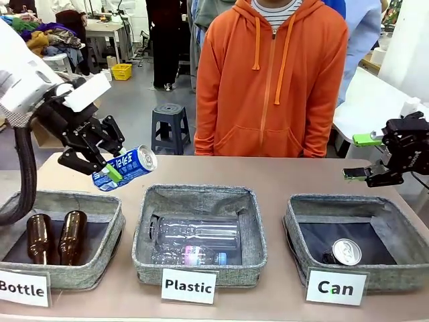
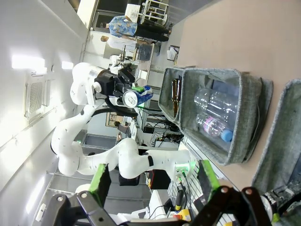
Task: Sort the can waste into the basket.
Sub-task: Pick up the can waste from the table and place it in the right Fabric basket.
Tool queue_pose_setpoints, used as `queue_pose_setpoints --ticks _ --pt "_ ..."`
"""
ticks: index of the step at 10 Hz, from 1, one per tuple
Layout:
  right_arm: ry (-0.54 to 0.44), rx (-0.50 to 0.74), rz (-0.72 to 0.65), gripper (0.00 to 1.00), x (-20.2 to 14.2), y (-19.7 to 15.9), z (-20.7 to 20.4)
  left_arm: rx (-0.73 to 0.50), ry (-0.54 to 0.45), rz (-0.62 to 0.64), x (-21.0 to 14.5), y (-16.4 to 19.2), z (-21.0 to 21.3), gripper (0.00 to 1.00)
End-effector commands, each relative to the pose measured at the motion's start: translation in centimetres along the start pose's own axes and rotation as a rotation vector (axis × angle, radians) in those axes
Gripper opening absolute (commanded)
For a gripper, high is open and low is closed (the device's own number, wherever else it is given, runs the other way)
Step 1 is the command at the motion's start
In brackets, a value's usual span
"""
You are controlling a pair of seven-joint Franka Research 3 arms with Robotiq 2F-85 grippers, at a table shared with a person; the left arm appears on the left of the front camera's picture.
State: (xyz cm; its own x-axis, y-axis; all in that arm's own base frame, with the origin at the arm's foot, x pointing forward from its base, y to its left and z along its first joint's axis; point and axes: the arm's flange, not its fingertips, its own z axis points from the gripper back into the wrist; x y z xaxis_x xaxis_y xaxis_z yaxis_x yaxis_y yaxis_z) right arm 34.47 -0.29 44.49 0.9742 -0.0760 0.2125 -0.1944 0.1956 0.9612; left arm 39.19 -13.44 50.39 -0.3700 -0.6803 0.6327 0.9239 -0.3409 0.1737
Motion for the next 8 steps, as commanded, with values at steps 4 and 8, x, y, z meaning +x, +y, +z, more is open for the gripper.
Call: queue_pose_setpoints --ticks 4,8 --pt "0.154 -0.544 0.092 1.0 -2.4 5.7 7.7 -0.055 -0.219 -0.168 8.4 9.2 -7.9 0.39" --pt "-0.118 -0.71 -0.077 1.0 -7.0 5.9 19.2 -0.3 -0.338 -0.158 23.1 17.8 -21.6 0.39"
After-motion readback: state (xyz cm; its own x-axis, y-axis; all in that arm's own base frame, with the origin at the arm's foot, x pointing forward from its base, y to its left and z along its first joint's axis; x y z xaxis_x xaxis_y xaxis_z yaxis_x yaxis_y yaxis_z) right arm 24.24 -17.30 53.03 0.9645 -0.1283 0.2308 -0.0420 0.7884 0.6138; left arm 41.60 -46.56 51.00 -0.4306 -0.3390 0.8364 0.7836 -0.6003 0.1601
